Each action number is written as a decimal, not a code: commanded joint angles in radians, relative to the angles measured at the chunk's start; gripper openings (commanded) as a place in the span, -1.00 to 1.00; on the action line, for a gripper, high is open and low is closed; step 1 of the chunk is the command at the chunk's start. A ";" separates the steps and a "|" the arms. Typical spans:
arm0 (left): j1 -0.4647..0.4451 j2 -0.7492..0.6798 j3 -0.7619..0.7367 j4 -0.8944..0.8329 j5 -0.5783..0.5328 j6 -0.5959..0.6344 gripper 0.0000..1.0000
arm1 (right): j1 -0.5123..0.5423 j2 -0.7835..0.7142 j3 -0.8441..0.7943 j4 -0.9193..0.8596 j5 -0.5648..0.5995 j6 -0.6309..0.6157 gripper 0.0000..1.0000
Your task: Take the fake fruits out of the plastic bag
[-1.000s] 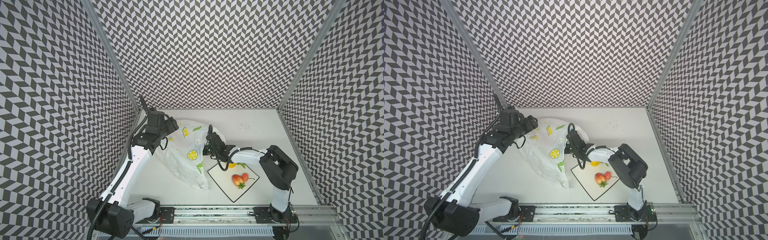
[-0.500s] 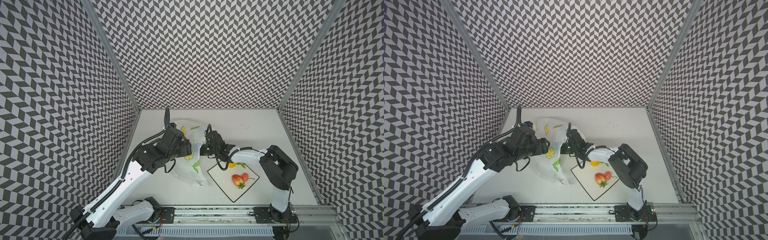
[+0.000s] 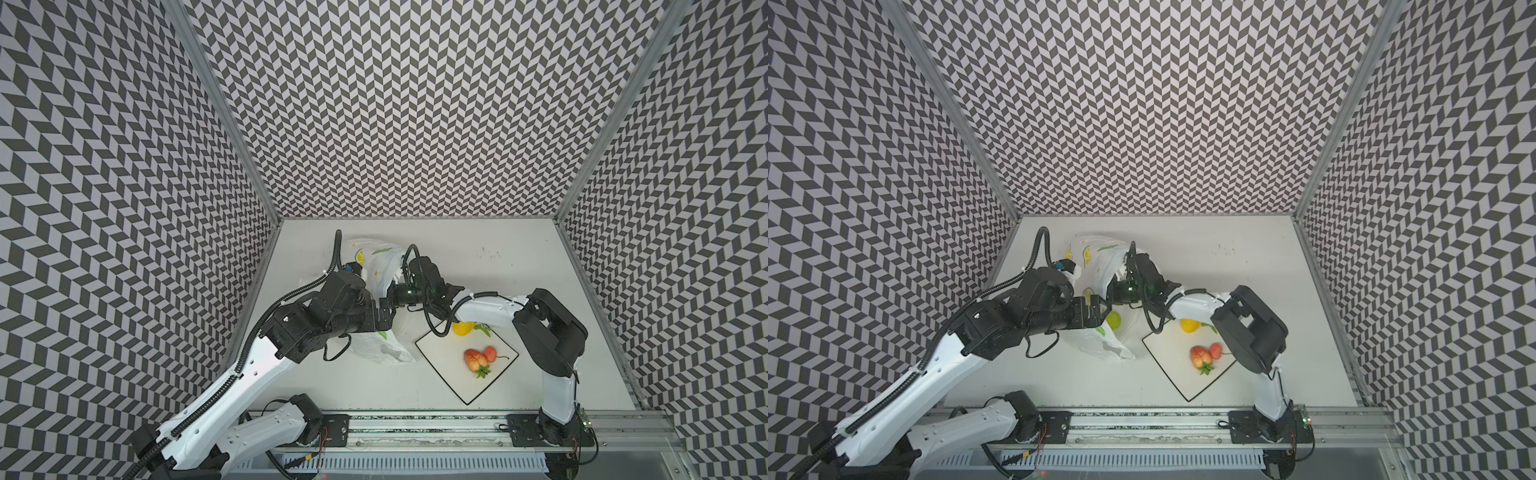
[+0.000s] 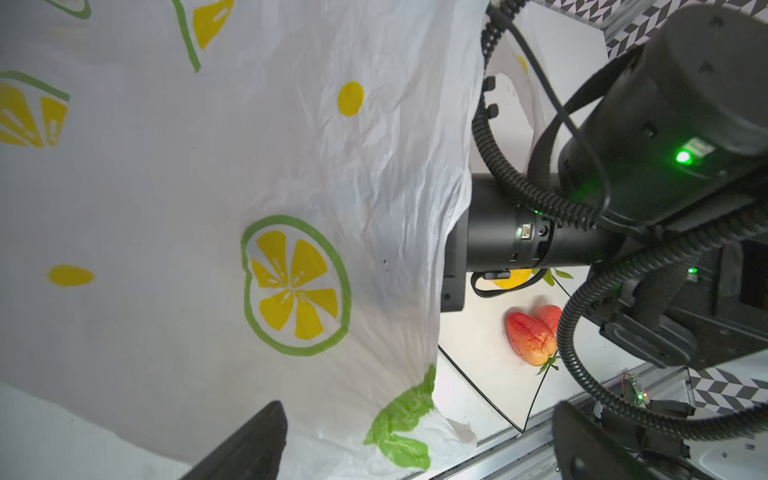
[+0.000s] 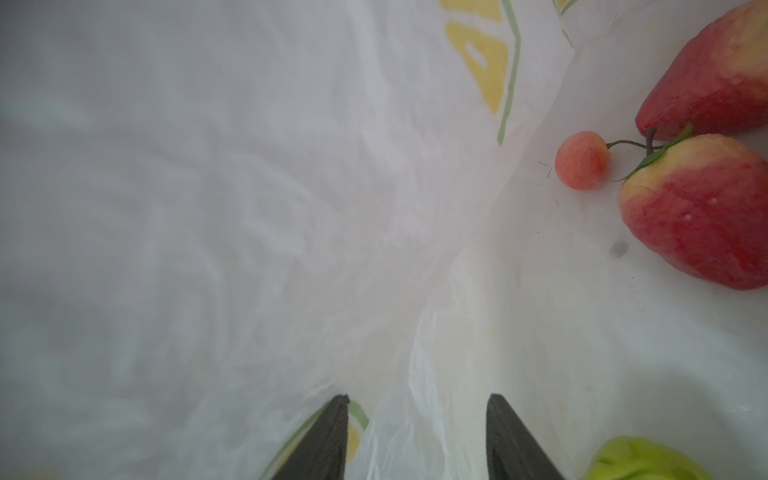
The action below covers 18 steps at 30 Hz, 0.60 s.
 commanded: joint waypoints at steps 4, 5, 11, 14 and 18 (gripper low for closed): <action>-0.018 0.091 0.041 -0.052 -0.106 0.030 1.00 | 0.006 0.012 0.028 0.035 -0.013 0.032 0.05; -0.022 0.103 0.048 -0.048 -0.111 0.038 0.99 | 0.006 0.012 0.030 0.034 -0.012 0.032 0.05; -0.064 0.156 0.060 -0.093 -0.178 0.044 0.93 | 0.009 0.011 0.040 0.042 -0.028 0.038 0.06; -0.069 0.163 0.047 -0.102 -0.203 0.052 0.80 | 0.009 0.010 0.042 0.055 -0.034 0.051 0.06; -0.071 0.194 0.048 -0.128 -0.240 0.054 0.54 | 0.008 0.009 0.043 0.056 -0.034 0.057 0.06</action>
